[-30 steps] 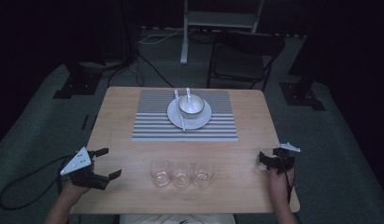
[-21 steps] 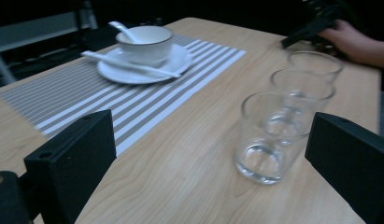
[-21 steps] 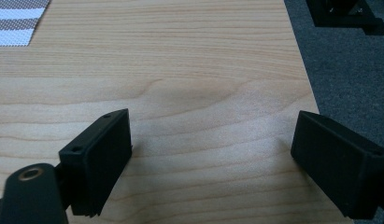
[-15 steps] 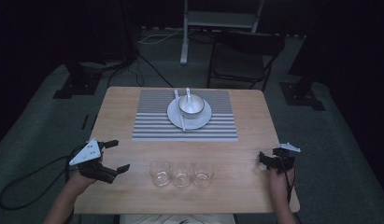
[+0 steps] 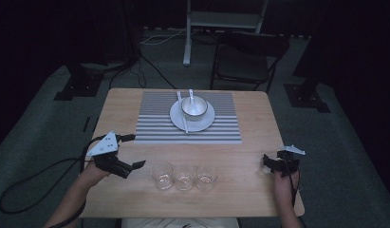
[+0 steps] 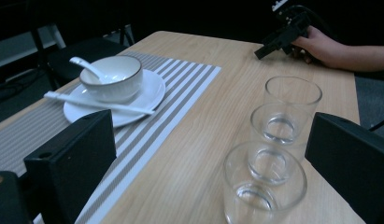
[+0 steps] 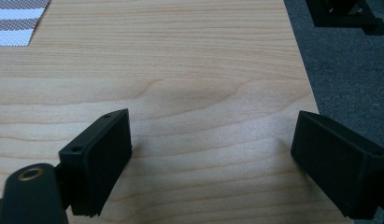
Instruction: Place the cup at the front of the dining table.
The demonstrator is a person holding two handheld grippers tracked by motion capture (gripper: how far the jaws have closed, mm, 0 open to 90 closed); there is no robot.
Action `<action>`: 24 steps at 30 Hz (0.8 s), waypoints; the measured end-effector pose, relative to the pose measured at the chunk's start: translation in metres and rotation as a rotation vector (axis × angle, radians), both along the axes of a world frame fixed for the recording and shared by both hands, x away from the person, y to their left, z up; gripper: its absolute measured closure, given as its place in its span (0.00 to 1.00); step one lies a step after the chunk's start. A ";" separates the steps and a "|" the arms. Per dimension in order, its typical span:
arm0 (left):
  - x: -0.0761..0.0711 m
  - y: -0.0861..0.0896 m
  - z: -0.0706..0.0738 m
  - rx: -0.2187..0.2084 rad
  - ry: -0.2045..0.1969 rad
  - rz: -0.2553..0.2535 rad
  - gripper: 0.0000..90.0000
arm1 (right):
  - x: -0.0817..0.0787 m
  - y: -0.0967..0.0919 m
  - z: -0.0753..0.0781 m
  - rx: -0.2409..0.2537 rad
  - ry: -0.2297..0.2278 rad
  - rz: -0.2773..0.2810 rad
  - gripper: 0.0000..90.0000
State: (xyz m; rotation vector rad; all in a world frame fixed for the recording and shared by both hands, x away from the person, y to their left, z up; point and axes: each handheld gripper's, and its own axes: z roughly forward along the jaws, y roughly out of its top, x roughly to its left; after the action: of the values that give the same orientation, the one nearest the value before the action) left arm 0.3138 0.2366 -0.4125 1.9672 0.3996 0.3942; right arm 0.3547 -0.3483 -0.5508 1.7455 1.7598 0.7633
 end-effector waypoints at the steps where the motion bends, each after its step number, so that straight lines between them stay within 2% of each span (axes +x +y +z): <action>1: 0.001 -0.004 0.002 0.008 -0.003 -0.006 0.03 | 0.000 0.000 0.000 0.000 0.000 0.000 0.13; 4: 0.006 -0.016 0.005 0.010 -0.010 -0.028 0.03 | 0.000 0.000 0.000 0.000 0.000 0.000 0.13; 15: 0.020 -0.058 0.012 0.044 0.007 -0.104 0.03 | 0.000 0.000 0.000 -0.001 0.000 0.000 0.13; 16: 0.020 -0.058 0.012 0.044 0.007 -0.104 0.03 | 0.000 0.000 0.000 -0.001 0.000 0.000 0.13; 17: 0.023 -0.067 0.014 0.033 0.015 -0.126 0.03 | 0.000 0.000 0.000 -0.001 0.000 0.000 0.13; 21: 0.024 -0.080 0.016 0.031 0.011 -0.152 0.03 | 0.000 0.000 0.000 -0.001 0.000 0.000 0.13; 24: 0.025 -0.091 0.018 0.042 0.009 -0.172 0.03 | 0.000 0.000 0.000 0.000 0.000 0.000 0.13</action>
State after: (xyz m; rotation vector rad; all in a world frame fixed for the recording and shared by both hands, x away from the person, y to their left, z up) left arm 0.3384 0.1461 -0.3944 2.0270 0.2273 0.2859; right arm 0.3547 -0.3483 -0.5508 1.7449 1.7600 0.7633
